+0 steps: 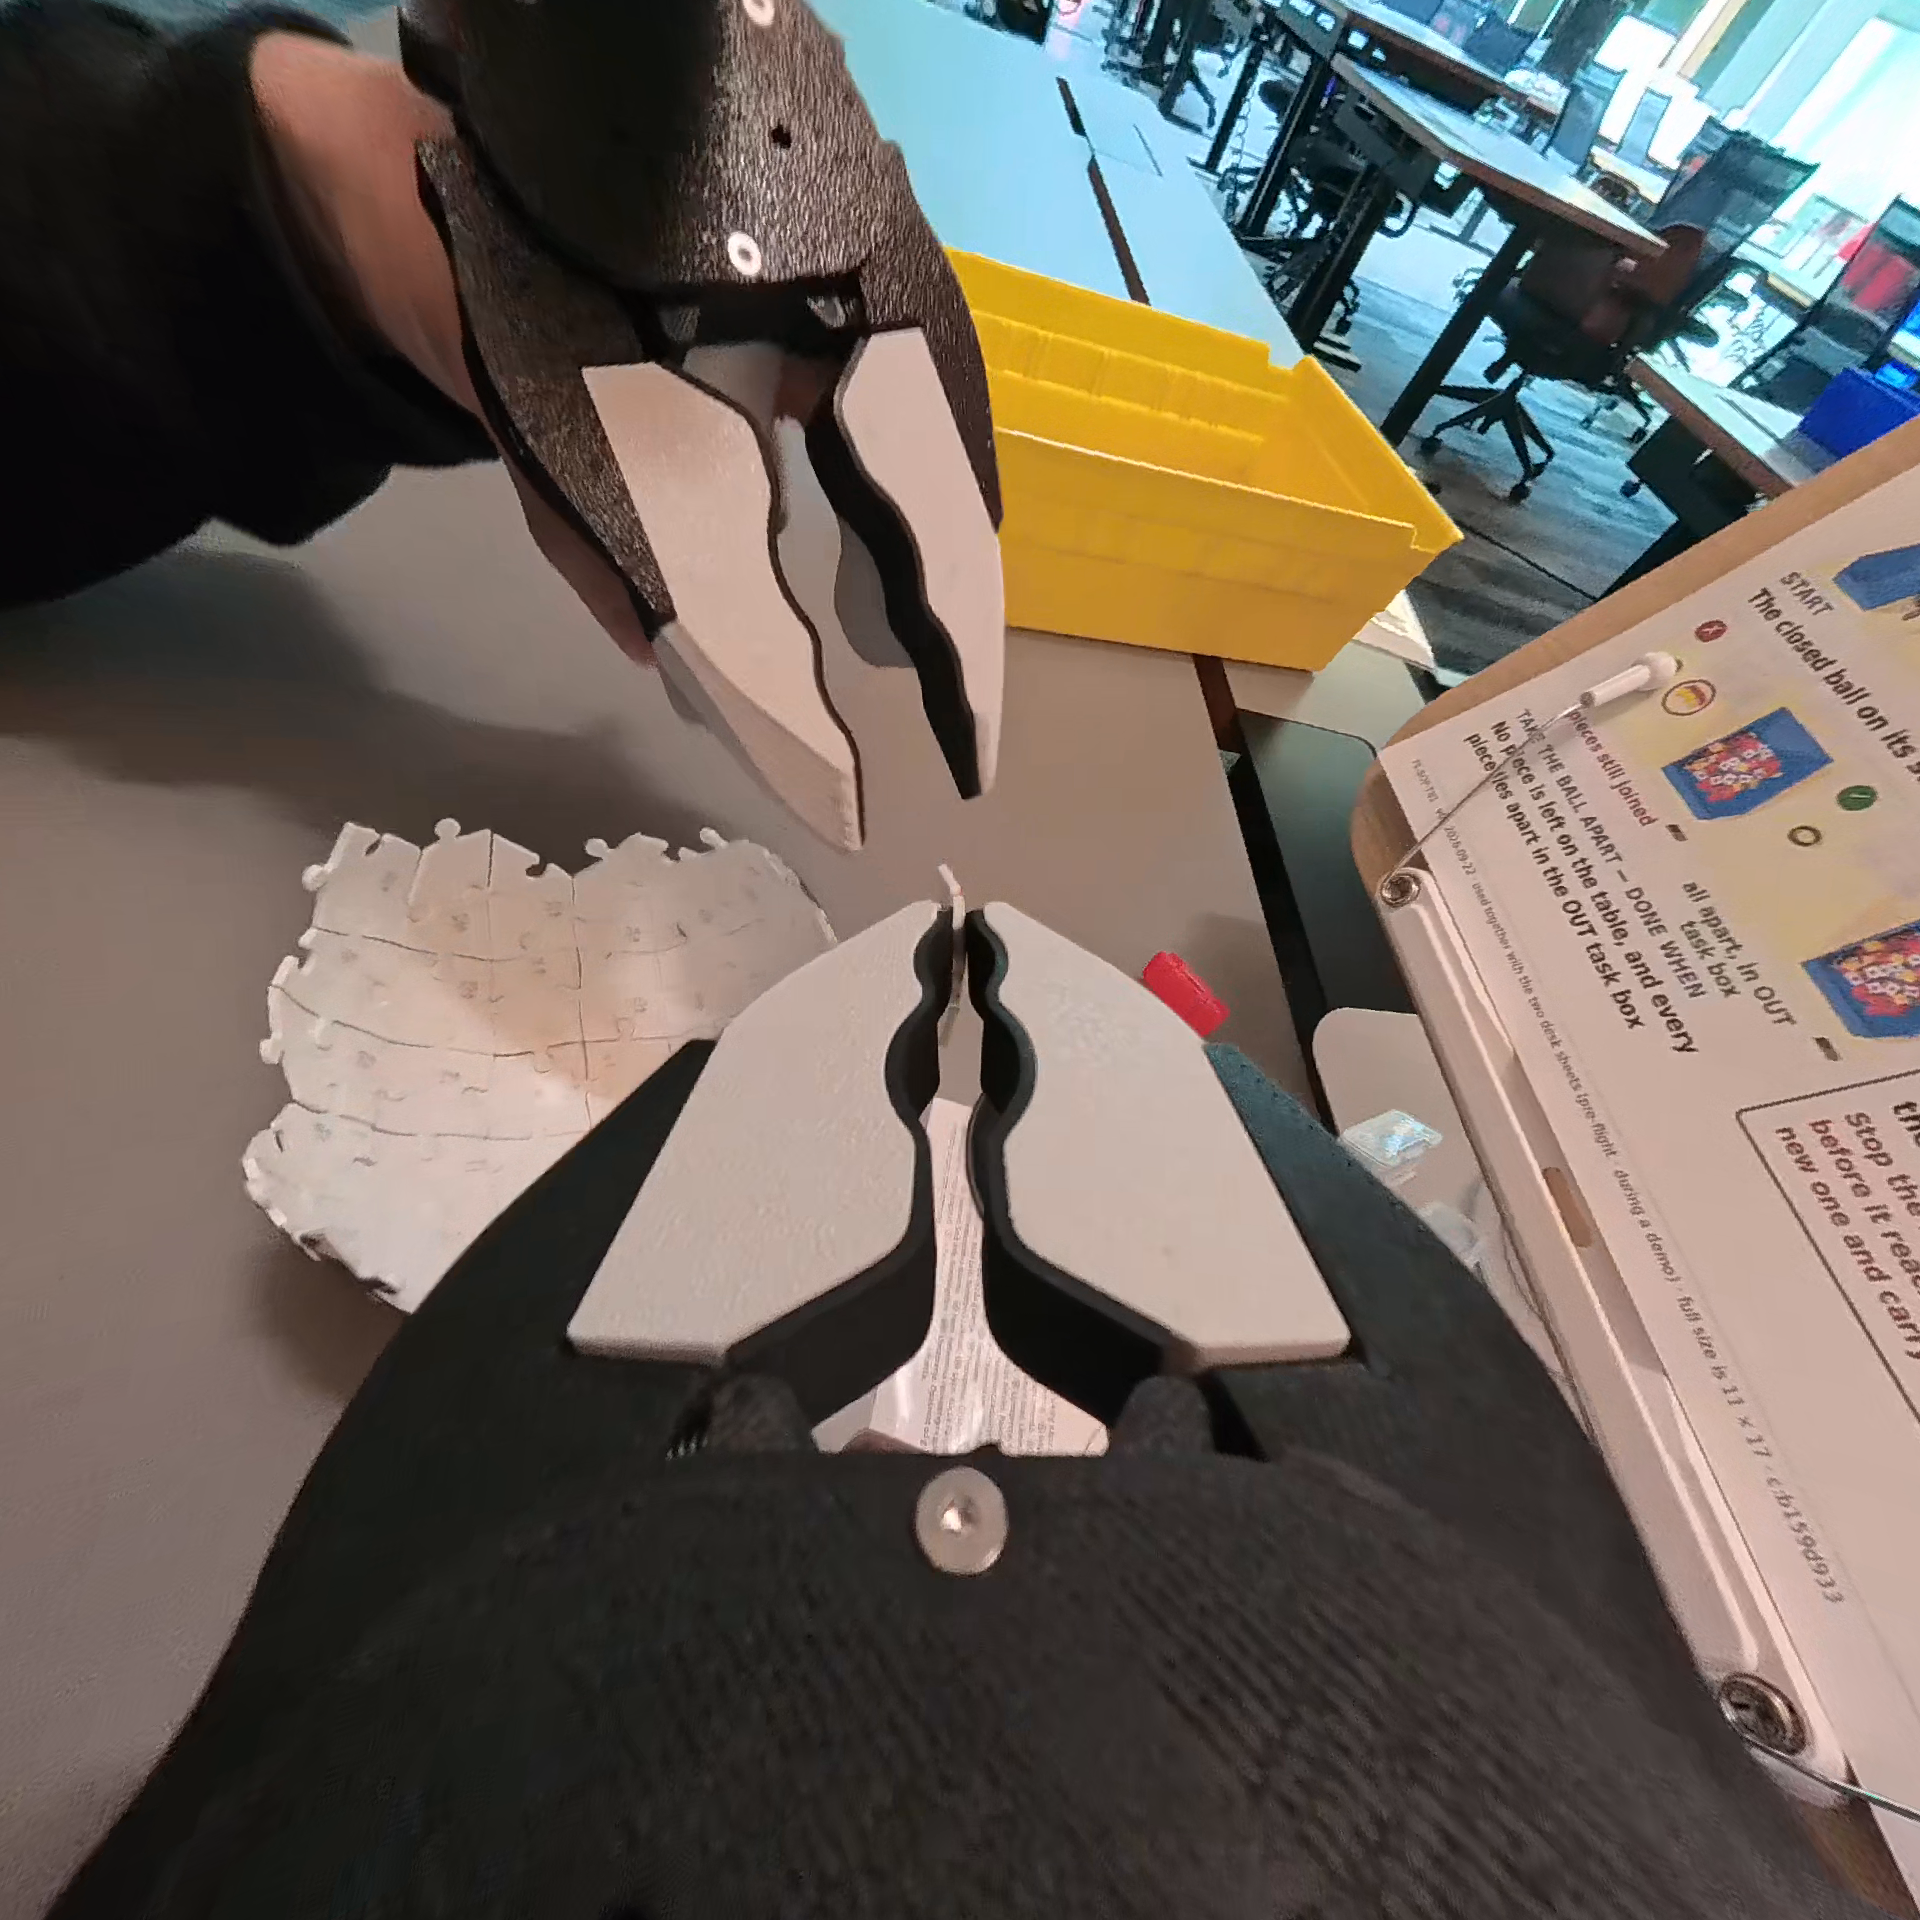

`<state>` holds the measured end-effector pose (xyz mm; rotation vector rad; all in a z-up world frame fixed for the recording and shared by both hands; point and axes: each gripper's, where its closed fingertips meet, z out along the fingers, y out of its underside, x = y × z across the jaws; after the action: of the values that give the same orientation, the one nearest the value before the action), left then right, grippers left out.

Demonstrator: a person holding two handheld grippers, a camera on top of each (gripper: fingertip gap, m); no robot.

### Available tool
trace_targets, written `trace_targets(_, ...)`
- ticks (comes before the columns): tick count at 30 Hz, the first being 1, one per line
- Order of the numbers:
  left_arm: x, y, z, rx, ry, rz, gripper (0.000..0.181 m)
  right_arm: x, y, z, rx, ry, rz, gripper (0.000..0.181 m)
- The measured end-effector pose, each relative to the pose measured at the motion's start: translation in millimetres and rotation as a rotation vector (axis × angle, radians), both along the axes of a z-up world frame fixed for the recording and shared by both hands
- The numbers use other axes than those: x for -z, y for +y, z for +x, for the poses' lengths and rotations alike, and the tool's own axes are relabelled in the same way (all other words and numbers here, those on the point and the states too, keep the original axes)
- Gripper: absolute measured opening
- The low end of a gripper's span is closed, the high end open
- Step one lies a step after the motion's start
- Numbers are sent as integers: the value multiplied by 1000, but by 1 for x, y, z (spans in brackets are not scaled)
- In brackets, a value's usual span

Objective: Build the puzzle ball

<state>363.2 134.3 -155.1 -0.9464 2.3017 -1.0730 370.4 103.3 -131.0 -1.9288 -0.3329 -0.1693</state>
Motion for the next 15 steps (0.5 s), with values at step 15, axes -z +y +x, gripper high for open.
trace_targets(15, 52, 1, -12, 59, 191, 201, 40, 31, 4, -11, -88, 13, -123, 3)
